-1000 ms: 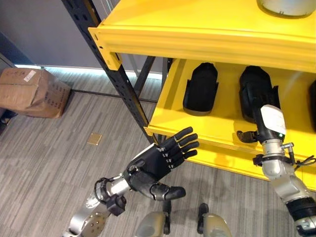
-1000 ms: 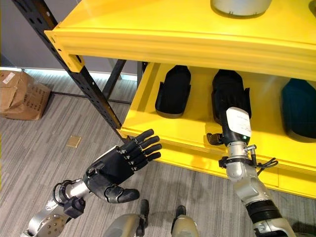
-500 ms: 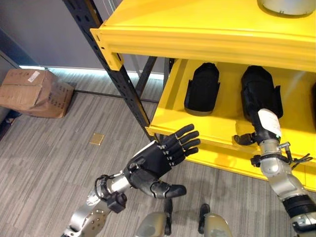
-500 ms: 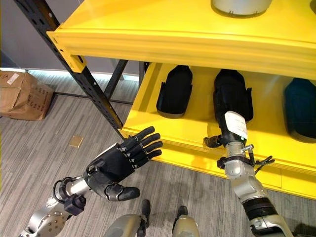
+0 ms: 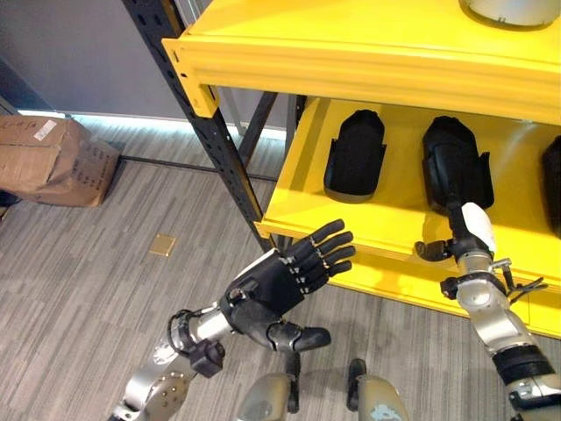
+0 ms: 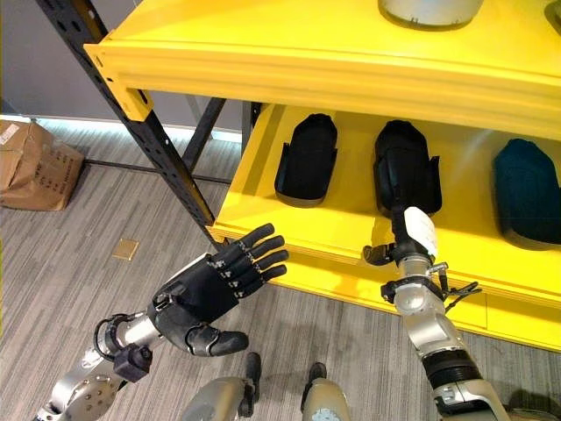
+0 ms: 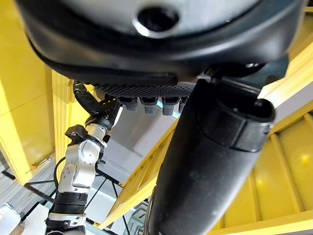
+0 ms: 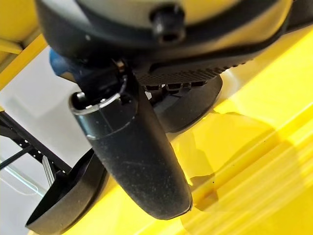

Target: Move parts from the plastic box to the shelf.

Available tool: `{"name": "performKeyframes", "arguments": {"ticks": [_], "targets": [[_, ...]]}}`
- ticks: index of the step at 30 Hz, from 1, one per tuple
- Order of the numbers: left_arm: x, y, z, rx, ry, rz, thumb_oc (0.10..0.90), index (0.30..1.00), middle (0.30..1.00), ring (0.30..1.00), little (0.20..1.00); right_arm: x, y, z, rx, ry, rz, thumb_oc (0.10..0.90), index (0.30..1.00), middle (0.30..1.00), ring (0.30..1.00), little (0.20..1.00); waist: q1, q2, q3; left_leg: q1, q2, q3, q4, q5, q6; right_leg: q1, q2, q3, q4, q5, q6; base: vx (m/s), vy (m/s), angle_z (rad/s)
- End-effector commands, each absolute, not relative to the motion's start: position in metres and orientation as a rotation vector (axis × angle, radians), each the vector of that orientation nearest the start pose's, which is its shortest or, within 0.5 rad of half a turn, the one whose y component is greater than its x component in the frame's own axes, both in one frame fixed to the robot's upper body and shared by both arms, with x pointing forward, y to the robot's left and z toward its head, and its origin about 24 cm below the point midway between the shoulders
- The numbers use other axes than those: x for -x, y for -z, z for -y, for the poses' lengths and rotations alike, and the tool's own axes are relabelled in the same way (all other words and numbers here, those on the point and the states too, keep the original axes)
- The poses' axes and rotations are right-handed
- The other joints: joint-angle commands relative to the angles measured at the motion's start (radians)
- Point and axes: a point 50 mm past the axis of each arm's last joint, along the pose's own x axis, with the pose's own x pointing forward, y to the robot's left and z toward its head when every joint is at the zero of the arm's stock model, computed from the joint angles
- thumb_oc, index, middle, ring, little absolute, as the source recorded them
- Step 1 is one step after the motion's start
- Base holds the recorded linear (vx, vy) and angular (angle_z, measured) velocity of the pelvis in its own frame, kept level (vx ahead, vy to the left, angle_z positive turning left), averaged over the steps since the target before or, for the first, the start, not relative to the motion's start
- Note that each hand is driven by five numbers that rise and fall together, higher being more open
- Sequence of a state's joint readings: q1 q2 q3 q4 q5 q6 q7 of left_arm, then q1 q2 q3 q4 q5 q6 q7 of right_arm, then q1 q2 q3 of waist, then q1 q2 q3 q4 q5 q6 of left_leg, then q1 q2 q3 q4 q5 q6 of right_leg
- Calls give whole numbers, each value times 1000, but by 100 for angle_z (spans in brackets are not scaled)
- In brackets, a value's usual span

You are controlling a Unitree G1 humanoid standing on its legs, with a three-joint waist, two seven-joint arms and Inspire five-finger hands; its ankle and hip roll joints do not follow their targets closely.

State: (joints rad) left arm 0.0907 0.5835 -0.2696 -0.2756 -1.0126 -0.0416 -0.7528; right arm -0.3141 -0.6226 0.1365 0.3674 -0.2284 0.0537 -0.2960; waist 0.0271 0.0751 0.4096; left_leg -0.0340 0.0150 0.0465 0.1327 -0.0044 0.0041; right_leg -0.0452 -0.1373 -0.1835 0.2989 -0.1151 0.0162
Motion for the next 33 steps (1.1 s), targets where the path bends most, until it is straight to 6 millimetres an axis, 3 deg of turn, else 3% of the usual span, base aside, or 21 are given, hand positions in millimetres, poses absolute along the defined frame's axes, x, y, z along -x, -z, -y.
{"name": "performKeyframes", "arguments": {"ticks": [1,24,29,33], "targets": [[-197,-125,-138,508,1141,361,900,1000,1000,1000,1000,-325,-130,271,864,307,153,900,1000,1000,1000,1000,3,15,-71,7,174,-46,-63,63,-91,4,-34,44,45,-42,26,0,0,0],[-200,-128,-135,493,1147,373,900,1000,1000,1000,1000,-320,-97,269,527,355,27,900,1000,1000,1000,1000,5,4,-76,9,180,-42,-66,63,-88,13,-21,51,27,-34,24,0,0,0],[-200,-127,-134,496,1139,363,900,1000,1000,1000,1000,-318,-100,271,438,416,70,900,1000,1000,1000,1000,3,7,-78,11,179,-43,-64,60,-86,14,-18,58,27,-36,22,6,-3,0],[-201,-128,-133,500,1145,370,900,1000,1000,1000,1000,-323,-115,263,385,442,140,900,1000,1000,1000,1000,-3,15,-74,11,175,-40,-67,61,-87,7,-18,68,27,-33,23,-4,8,0]]}}
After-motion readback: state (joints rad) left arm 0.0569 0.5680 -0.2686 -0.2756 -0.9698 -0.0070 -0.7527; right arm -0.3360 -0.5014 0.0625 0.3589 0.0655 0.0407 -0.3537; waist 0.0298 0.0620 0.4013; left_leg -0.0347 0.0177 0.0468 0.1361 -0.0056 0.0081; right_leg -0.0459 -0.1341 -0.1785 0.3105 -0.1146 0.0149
